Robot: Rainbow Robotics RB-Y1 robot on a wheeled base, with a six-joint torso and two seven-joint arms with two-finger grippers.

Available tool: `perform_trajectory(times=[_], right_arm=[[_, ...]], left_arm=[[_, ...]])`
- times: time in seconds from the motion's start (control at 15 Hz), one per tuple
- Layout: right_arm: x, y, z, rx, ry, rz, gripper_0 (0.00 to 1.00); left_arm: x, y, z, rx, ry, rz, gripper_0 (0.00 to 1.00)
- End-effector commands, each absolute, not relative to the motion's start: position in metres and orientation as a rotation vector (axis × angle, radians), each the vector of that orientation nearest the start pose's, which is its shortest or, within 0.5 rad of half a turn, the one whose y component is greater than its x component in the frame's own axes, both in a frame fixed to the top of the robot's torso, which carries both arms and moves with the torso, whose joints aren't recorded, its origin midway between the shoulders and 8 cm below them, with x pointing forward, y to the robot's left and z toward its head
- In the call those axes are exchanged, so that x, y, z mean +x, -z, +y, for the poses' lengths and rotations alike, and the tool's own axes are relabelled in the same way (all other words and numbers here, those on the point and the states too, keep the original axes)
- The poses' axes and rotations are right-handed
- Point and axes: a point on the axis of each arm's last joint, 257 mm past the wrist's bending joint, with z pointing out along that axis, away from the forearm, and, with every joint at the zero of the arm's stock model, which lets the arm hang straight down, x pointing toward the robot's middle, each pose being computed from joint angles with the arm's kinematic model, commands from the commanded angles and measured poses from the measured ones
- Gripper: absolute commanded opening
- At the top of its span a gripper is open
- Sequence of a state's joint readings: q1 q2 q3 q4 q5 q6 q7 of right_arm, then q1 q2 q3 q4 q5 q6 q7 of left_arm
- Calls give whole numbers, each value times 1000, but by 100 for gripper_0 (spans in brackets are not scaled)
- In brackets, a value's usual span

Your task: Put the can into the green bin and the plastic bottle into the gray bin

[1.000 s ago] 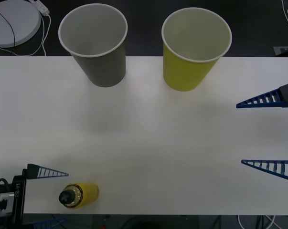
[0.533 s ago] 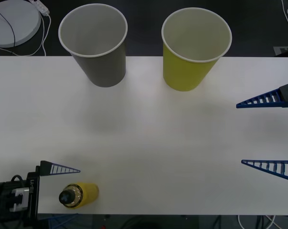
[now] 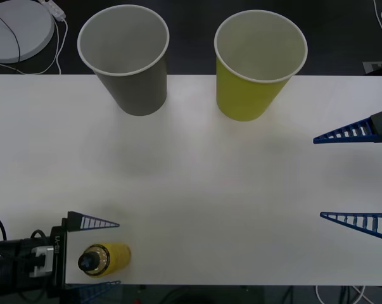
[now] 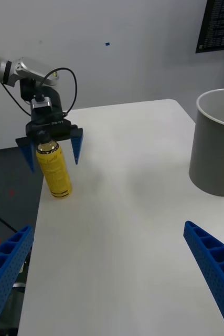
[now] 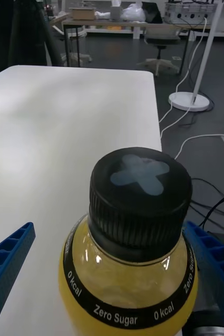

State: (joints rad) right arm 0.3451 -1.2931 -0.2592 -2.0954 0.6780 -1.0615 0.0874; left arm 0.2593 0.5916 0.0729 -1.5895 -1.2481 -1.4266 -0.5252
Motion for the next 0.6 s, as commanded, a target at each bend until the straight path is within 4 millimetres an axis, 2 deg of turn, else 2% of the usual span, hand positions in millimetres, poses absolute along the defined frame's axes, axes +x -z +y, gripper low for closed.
perform_trajectory(times=[0.07, 0.27, 0.33, 0.4, 0.47, 0.6], right_arm=[[288, 68, -201, -1465, -642, 1311, 100], [288, 68, -201, -1465, -642, 1311, 100], [288, 68, -201, -1465, -642, 1311, 100], [288, 68, -201, -1465, -642, 1311, 100], [288, 68, -201, -1465, -642, 1311, 100], [288, 68, -201, -1465, -642, 1311, 100]], left_arm=[[258, 299, 185, 1465, 666, 1271, 100], [257, 300, 183, 1463, 676, 1273, 100], [256, 301, 183, 1465, 677, 1273, 73], [256, 301, 183, 1464, 678, 1275, 18], [256, 301, 183, 1464, 678, 1275, 0], [256, 301, 183, 1466, 675, 1275, 0]])
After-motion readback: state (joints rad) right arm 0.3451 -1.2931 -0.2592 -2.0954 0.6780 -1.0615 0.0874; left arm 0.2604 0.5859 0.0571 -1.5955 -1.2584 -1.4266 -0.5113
